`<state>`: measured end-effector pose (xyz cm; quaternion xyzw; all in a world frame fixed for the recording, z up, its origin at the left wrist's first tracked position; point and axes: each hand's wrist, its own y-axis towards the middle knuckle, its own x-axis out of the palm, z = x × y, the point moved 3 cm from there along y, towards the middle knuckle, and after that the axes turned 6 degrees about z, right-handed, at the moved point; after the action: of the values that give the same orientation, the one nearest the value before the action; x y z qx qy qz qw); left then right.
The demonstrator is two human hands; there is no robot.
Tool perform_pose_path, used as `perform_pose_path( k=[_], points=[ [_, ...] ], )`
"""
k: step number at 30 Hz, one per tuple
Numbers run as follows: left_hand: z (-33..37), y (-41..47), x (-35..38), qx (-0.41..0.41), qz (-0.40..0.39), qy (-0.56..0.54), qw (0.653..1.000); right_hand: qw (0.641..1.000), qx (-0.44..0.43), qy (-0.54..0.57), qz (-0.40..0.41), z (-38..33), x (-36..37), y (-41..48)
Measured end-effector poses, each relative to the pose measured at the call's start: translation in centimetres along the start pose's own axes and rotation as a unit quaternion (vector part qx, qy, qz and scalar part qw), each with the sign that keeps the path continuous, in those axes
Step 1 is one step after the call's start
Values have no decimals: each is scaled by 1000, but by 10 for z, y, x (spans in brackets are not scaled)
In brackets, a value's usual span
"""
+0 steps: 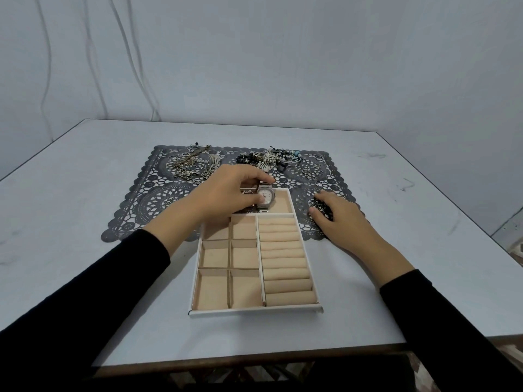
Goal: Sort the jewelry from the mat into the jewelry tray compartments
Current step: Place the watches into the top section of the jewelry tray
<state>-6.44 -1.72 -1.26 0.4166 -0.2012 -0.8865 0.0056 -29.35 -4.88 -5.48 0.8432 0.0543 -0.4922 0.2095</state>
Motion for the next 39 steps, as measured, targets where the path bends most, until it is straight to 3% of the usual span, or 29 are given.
perform_pose_path(
  k=[20,39],
  points=[
    [-4,13,0,-6,-80,77,994,1000,11,9,-6,1,0,0],
    [-10,2,5,14,-44,86,995,1000,1,13,-3,0,-2,-1]
  ],
)
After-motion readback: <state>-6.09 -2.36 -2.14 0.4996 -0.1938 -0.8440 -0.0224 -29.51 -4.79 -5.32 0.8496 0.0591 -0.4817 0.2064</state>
